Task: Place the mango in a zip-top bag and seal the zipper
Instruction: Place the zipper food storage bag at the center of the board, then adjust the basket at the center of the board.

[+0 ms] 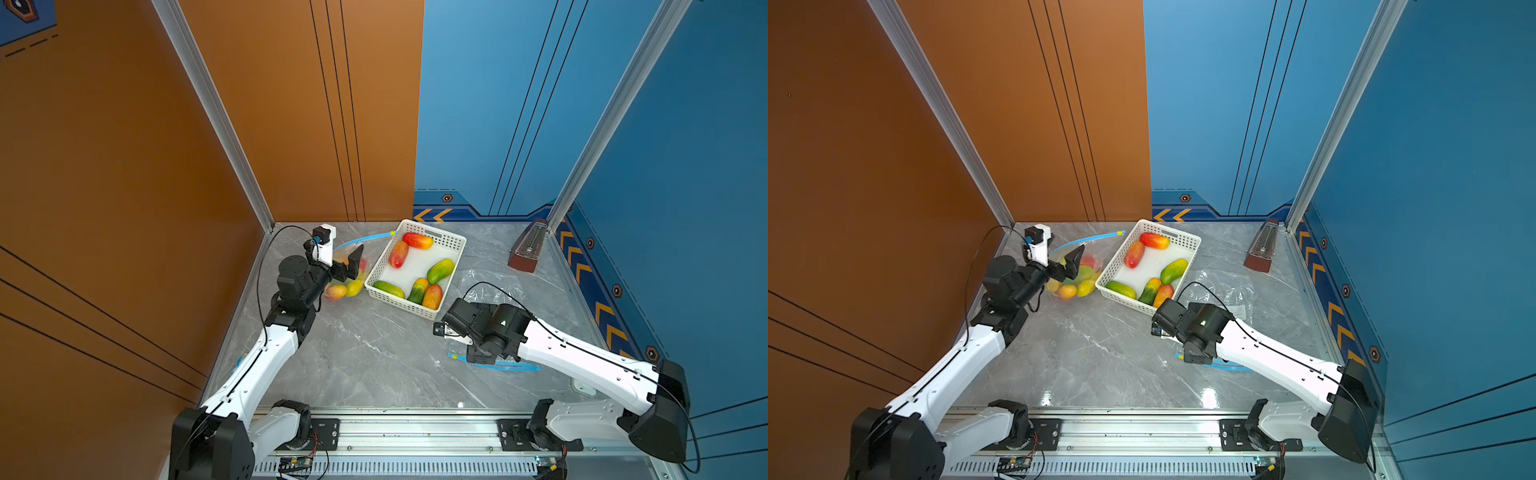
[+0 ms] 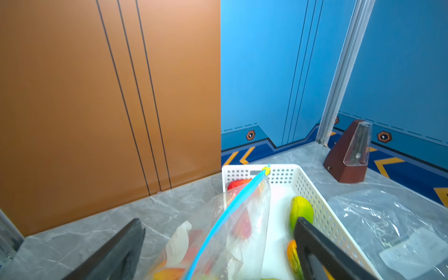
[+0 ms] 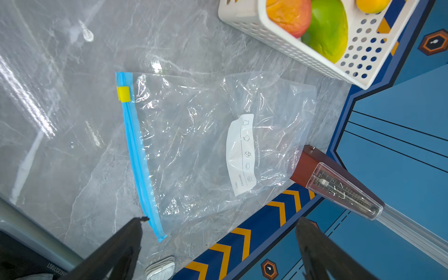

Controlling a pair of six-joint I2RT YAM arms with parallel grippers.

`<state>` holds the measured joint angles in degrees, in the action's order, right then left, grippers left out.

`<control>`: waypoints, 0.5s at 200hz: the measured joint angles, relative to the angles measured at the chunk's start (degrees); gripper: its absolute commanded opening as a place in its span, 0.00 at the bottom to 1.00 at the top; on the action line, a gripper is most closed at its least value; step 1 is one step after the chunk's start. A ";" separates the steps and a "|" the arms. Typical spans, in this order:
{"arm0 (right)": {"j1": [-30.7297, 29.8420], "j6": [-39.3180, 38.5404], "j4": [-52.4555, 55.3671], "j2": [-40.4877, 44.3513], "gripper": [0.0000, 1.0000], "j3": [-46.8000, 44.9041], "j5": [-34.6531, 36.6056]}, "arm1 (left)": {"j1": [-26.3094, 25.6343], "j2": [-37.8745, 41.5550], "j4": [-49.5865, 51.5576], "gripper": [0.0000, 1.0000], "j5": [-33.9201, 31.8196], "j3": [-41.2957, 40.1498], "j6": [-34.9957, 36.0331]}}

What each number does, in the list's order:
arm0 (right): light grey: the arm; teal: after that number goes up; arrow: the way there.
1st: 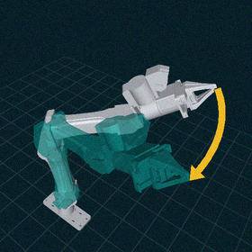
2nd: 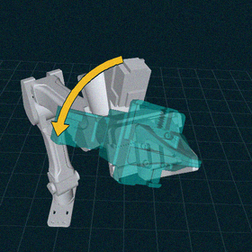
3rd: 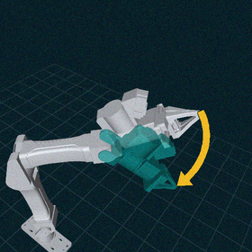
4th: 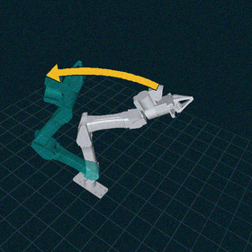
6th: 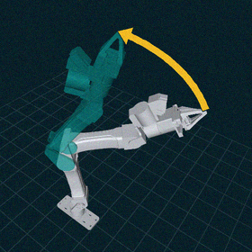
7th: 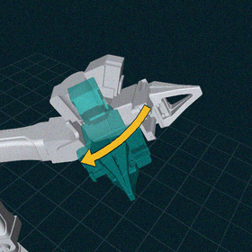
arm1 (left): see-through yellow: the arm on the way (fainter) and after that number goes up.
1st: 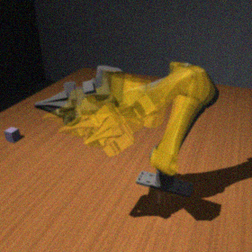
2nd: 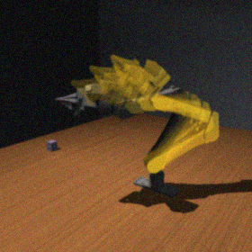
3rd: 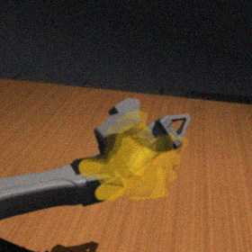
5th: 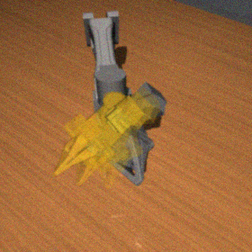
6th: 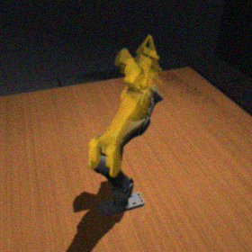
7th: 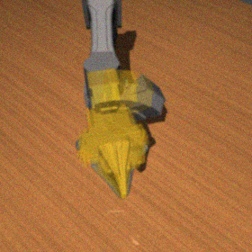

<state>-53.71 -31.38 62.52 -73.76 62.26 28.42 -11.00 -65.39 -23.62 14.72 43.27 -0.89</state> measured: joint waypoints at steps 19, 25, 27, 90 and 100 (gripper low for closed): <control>0.90 -0.39 0.11 1.07 1.00 -0.98 0.17 | -1.07 -0.90 2.47 0.98 3.15 -0.63 -2.95; 1.46 -0.66 0.11 1.62 1.00 -1.27 0.17 | -2.49 -0.46 2.64 0.98 3.50 -0.70 -3.58; 1.79 -0.79 0.15 1.79 1.00 -1.33 0.26 | -3.15 -0.15 2.67 0.98 3.50 -0.72 -3.69; 7.13 -4.52 -0.61 2.51 1.00 -5.84 -0.17 | -19.78 6.14 1.99 0.98 5.51 -2.03 -8.52; 7.98 -5.03 -1.51 2.84 1.00 -6.95 -0.50 | -21.35 5.16 1.90 0.98 5.55 -2.43 -9.29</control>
<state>-45.74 -36.40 61.01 -70.91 55.31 27.92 -32.36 -60.23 -21.71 20.27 40.84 -10.17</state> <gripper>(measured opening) 0.998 0.983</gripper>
